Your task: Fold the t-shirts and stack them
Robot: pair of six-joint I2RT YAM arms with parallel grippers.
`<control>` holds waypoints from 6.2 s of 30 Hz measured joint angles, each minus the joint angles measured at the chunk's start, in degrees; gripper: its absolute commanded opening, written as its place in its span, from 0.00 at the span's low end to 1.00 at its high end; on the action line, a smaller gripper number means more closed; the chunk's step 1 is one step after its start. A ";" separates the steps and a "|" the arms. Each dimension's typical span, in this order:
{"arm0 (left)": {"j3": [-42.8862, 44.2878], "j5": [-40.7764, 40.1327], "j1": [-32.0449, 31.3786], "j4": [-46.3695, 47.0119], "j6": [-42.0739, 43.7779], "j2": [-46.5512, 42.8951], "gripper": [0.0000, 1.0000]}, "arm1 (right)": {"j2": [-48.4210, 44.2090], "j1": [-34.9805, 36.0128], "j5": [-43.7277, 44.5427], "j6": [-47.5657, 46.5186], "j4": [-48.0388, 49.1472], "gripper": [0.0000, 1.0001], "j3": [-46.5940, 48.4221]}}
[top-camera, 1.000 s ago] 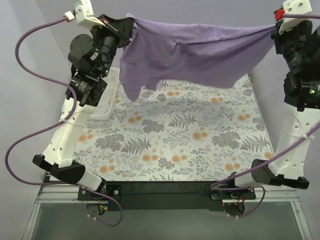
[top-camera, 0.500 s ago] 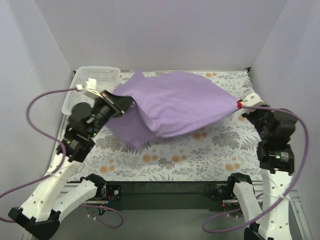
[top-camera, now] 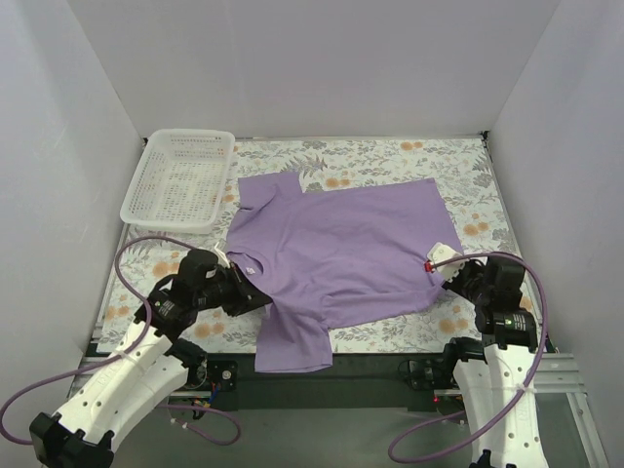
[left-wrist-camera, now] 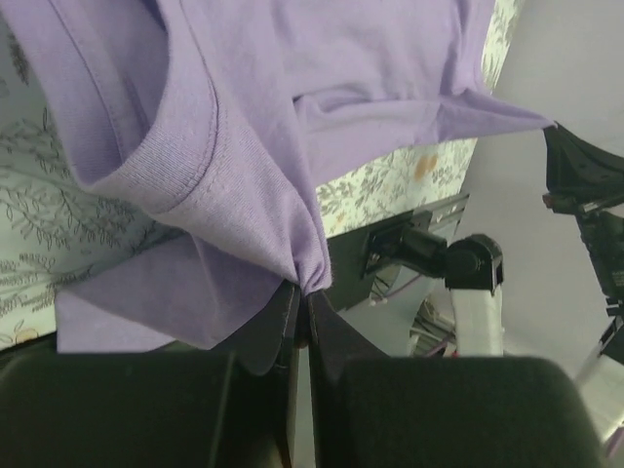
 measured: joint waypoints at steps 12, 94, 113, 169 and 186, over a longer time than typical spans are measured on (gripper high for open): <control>-5.38 9.42 0.00 -12.98 -0.52 -5.55 0.53 | -7.04 0.00 1.46 -6.14 -18.05 0.44 3.37; 57.44 -12.81 19.26 16.65 35.80 76.85 0.57 | 109.98 -7.96 -16.02 57.31 21.66 0.01 74.07; 88.21 -22.38 16.94 11.50 37.86 104.96 0.50 | 108.56 -13.79 -19.78 54.07 22.53 0.01 70.73; 50.77 -14.40 16.02 23.76 36.83 29.11 0.00 | 28.37 -12.37 -21.64 30.21 6.19 0.01 51.54; 91.38 -17.62 16.02 31.61 31.98 14.80 0.00 | 29.38 -7.87 4.83 32.74 13.22 0.01 104.48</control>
